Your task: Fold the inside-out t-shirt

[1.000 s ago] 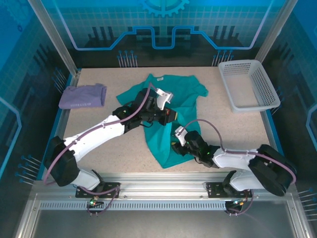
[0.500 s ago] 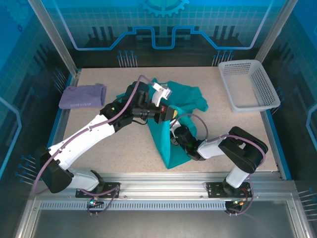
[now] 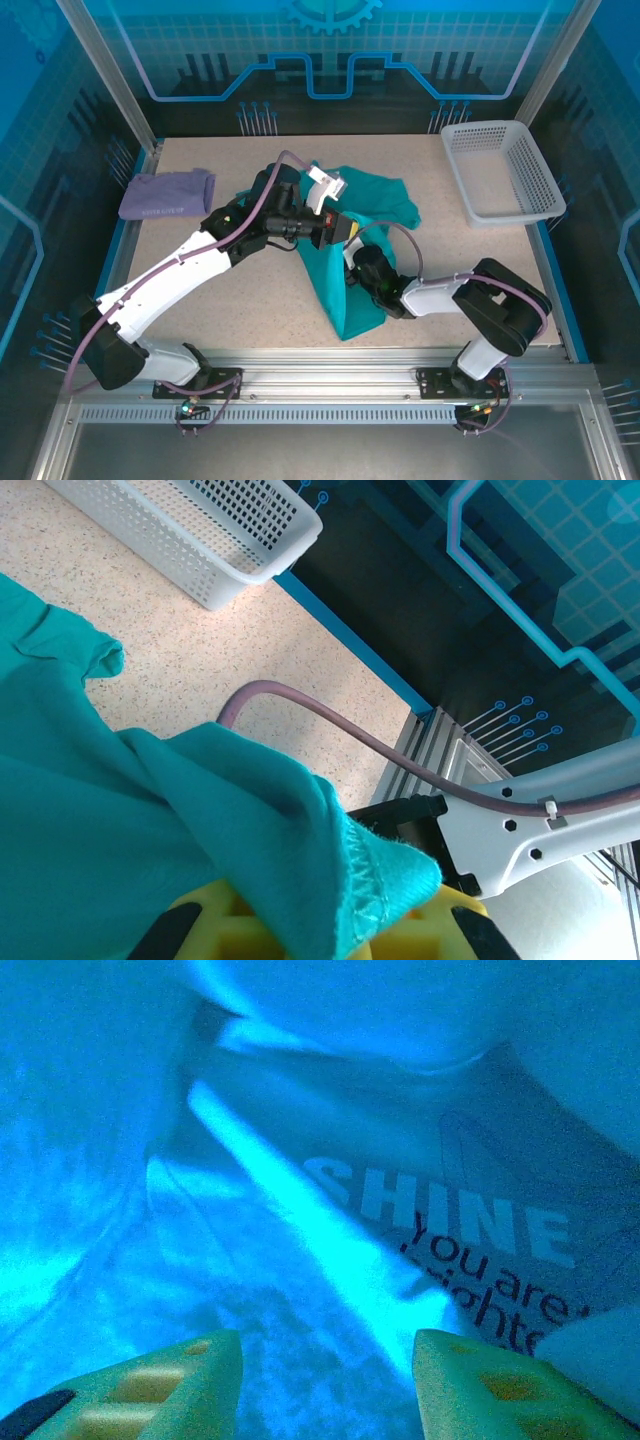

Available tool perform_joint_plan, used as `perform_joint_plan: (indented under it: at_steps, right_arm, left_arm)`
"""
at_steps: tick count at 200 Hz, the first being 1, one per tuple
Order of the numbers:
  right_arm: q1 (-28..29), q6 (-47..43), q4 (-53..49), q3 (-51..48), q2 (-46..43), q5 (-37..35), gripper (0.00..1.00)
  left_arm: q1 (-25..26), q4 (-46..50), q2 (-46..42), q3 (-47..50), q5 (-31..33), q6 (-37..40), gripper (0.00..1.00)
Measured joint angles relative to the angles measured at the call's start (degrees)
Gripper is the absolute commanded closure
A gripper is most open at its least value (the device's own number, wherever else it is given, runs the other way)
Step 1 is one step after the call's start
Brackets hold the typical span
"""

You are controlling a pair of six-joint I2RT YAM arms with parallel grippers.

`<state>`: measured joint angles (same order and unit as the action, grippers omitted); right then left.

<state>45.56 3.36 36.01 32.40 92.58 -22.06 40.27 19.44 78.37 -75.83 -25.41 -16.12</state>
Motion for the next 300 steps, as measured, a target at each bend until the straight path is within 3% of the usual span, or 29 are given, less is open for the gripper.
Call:
perform_joint_plan:
  at_steps: [44, 103, 151, 173, 241, 252, 261, 300]
  right_arm:
    - [-1.99, 0.11, -1.79, 7.82, 5.38, -3.08, 0.44]
    - [-3.85, 2.29, -12.63, 18.08, 12.44, -7.37, 0.38]
    - [-4.87, 4.92, -20.87, 21.14, 14.01, -7.54, 0.31]
    - [-4.92, 5.66, -24.04, 23.23, 14.58, -7.52, 0.21]
    - [-5.29, 7.63, -33.83, 27.74, 17.75, -6.19, 0.19]
    - [-5.42, 8.07, -35.01, 28.5, 17.86, -5.88, 0.22]
    - [-5.64, 8.33, -36.74, 29.38, 17.97, -5.27, 0.31]
    - [-6.71, 7.96, -42.32, 32.74, 19.32, 0.5, 0.92]
  left_arm:
    - [0.0, 0.0, -0.02, -0.15, -0.24, 0.0, 1.0]
    - [-0.07, -0.2, -1.03, -3.98, -1.29, -0.02, 1.0]
    - [-0.28, -0.04, -2.78, -10.21, -1.2, 0.24, 1.0]
    - [-0.39, -0.04, -3.8, -12.13, -0.9, 0.94, 1.0]
    - [-2.47, 0.42, -3.98, -14.45, 2.47, 1.53, 1.0]
    - [-3.02, 0.37, -3.98, -14.45, 3.21, 1.51, 1.0]
    - [-3.52, 0.2, -4.04, -14.45, 3.8, 1.46, 1.0]
    - [-6.43, -1.81, -6.8, -12.87, 9.38, 0.76, 1.0]
